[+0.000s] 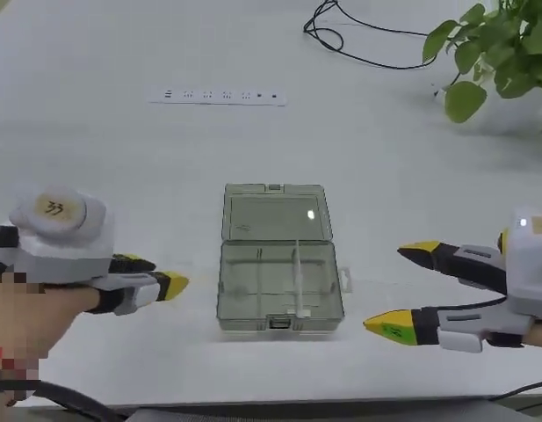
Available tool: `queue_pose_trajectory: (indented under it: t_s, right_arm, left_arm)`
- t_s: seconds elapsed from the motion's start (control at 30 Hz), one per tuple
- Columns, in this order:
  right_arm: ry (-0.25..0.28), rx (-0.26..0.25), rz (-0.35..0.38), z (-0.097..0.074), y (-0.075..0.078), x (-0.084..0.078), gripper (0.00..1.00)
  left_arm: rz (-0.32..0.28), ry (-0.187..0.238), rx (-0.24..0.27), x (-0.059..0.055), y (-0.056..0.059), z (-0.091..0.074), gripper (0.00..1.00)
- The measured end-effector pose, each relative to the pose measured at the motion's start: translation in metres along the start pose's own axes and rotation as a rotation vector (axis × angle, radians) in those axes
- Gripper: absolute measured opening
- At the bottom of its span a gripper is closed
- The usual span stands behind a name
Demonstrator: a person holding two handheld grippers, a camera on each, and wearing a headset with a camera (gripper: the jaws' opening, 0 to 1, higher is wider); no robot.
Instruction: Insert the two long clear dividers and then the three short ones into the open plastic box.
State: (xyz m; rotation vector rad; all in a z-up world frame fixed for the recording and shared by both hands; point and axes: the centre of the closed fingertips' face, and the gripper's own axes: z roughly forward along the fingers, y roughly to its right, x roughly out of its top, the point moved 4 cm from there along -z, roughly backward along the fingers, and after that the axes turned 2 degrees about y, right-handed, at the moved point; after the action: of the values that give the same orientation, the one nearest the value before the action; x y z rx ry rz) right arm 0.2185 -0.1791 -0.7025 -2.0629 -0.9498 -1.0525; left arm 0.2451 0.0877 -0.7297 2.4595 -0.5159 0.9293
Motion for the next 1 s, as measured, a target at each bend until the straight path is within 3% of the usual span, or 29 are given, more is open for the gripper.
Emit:
queue_pose_trajectory:
  t_s: [0.2, 0.43, 0.7, 1.0]
  right_arm:
    - [0.032, -0.002, 0.047, 0.007, -0.013, 0.028, 0.72]
    - [0.124, 0.005, 0.104, 0.017, -0.028, 0.064, 0.64]
    - [0.187, -0.024, 0.183, 0.029, -0.032, 0.084, 0.54]
    - [0.204, -0.066, 0.307, 0.039, -0.036, 0.088, 0.32]
  left_arm:
    - [-0.04, 0.094, -0.082, 0.019, 0.022, -0.003, 0.3]
    - [-0.069, 0.155, -0.162, 0.03, 0.043, -0.003, 0.3]
    - [-0.09, 0.215, -0.25, 0.041, 0.068, 0.0, 0.3]
    - [-0.075, 0.224, -0.305, 0.041, 0.087, 0.006, 0.3]
